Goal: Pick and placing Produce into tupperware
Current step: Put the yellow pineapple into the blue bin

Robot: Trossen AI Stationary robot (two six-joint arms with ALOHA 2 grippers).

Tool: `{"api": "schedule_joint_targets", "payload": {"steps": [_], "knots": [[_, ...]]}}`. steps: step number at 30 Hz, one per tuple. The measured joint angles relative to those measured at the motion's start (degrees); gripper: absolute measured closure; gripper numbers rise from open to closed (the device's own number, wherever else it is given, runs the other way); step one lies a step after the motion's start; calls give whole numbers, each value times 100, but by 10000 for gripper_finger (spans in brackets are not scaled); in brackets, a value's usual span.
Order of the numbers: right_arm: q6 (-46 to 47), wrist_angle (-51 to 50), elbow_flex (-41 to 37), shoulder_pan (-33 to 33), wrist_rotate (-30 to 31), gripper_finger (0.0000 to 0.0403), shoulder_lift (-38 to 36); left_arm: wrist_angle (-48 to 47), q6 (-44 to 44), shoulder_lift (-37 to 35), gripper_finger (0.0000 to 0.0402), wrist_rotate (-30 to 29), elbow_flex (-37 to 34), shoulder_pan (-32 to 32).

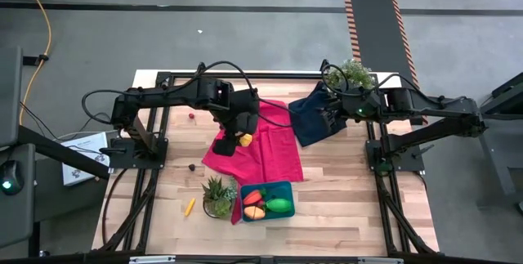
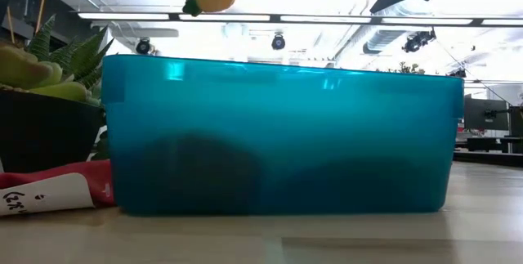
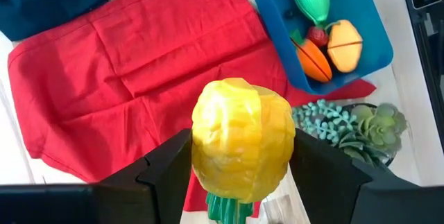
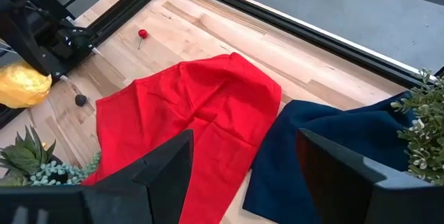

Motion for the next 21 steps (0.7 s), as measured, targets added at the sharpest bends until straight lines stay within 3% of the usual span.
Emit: {"api": "schedule_joint_targets", "payload": {"steps": [21], "knots": [[182,30,0,-2,63,160,2,-608,-158,-1223,188,-326,-7,4]]}}
